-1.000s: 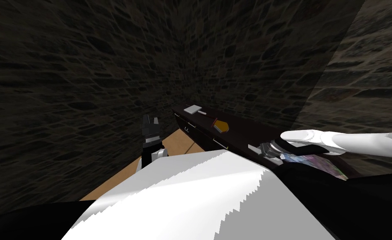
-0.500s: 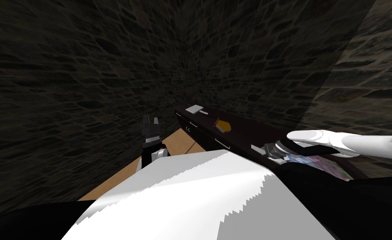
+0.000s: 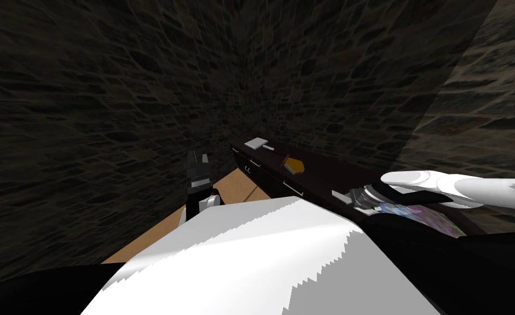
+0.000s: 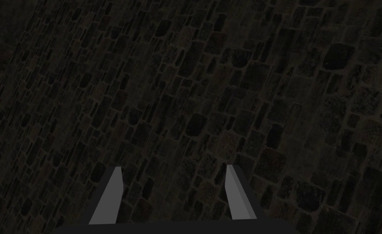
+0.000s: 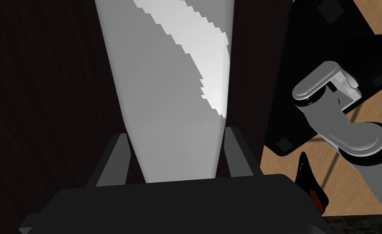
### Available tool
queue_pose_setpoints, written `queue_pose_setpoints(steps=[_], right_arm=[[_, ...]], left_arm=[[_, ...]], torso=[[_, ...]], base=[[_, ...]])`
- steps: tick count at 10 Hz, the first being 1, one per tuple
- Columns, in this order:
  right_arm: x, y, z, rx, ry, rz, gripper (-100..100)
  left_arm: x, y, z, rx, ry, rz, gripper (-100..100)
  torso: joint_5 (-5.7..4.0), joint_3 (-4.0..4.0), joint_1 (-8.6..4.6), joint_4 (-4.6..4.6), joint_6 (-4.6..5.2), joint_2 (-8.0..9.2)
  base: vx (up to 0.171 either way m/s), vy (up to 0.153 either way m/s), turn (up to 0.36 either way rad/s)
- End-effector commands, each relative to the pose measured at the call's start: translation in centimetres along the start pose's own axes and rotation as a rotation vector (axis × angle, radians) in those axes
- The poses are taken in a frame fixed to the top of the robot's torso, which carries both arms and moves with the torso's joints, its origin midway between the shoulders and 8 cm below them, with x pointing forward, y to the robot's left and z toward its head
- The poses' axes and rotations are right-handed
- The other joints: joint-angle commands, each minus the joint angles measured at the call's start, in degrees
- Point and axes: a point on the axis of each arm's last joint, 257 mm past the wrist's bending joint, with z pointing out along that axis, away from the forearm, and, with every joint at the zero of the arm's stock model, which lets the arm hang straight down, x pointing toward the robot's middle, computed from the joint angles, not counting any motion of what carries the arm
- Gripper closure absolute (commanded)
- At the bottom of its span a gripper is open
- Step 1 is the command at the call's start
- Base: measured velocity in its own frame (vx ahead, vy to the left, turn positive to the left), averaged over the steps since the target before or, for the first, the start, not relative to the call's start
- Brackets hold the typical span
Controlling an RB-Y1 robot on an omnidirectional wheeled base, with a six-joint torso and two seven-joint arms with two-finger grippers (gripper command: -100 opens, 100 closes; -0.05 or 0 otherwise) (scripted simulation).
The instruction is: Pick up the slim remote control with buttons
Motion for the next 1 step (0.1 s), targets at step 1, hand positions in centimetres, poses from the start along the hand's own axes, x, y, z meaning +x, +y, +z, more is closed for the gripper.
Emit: queue_pose_setpoints(steps=[1], right_arm=[[0.0,0.0,0.0,0.0,0.0,0.0,0]], left_arm=[[0.0,0.0,0.0,0.0,0.0,0.0,0]], torso=[[0.0,0.0,0.0,0.0,0.0,0.0]], base=[[0.0,0.0,0.0]])
